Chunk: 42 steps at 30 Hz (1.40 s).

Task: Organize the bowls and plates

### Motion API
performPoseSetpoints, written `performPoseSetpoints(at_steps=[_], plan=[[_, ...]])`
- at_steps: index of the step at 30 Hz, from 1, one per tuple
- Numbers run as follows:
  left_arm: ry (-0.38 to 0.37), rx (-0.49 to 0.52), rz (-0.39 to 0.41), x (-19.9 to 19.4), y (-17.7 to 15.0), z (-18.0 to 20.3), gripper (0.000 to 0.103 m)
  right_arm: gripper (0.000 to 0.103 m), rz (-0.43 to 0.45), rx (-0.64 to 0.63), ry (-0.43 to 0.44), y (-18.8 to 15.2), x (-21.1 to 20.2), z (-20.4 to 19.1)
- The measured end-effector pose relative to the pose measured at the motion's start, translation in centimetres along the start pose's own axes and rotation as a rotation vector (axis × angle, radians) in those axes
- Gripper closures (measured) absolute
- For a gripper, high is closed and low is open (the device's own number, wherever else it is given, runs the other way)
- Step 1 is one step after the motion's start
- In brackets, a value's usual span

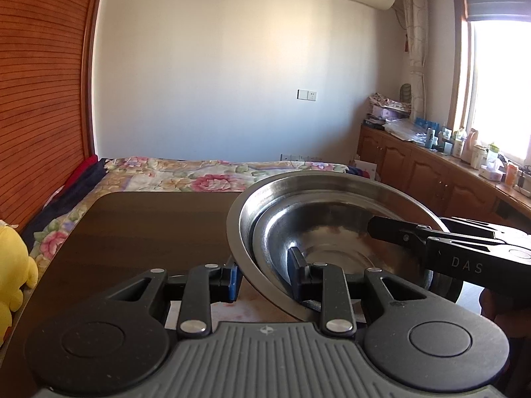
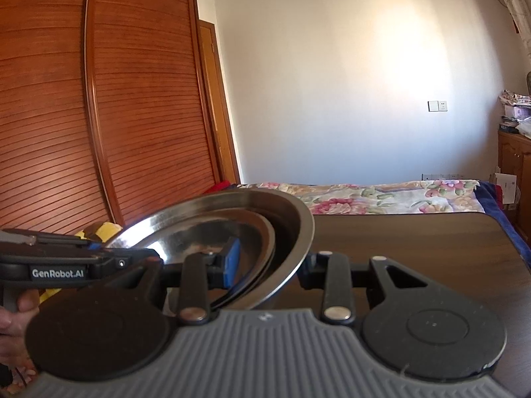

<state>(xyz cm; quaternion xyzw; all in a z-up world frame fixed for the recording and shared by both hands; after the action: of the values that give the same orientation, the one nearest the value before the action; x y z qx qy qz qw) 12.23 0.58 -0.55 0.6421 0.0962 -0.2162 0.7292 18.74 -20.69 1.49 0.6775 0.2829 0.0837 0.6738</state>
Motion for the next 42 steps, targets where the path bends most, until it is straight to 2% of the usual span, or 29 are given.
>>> performPoseSetpoints(at_steps=[9, 17, 42], plan=[[-0.022, -0.027, 0.004, -1.0, 0.0, -3.0, 0.072, 0.066, -0.014, -0.018, -0.005, 0.7, 0.8, -2.4], [-0.032, -0.003, -0.013, -1.0, 0.0, -4.5, 0.072, 0.066, -0.027, -0.009, -0.007, 0.2, 1.2, -3.4], [0.034, -0.011, -0.069, -1.3, -2.6, -6.6, 0.071, 0.066, -0.099, -0.015, 0.032, -2.1, 2.3, -6.1]])
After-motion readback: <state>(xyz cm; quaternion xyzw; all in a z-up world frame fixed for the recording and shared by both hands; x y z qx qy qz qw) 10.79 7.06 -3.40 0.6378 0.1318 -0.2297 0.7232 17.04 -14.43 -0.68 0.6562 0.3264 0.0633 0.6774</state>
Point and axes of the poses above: each gripper's, at about its wrist camera, not at the fingertips, and x roughly the way its jaws point, z to its right, y to its top, the point moved 2 cm from there along x, roughly the way its jaws point, and after that the axes turned 5 degrees about -x, right-handed, at the moved point
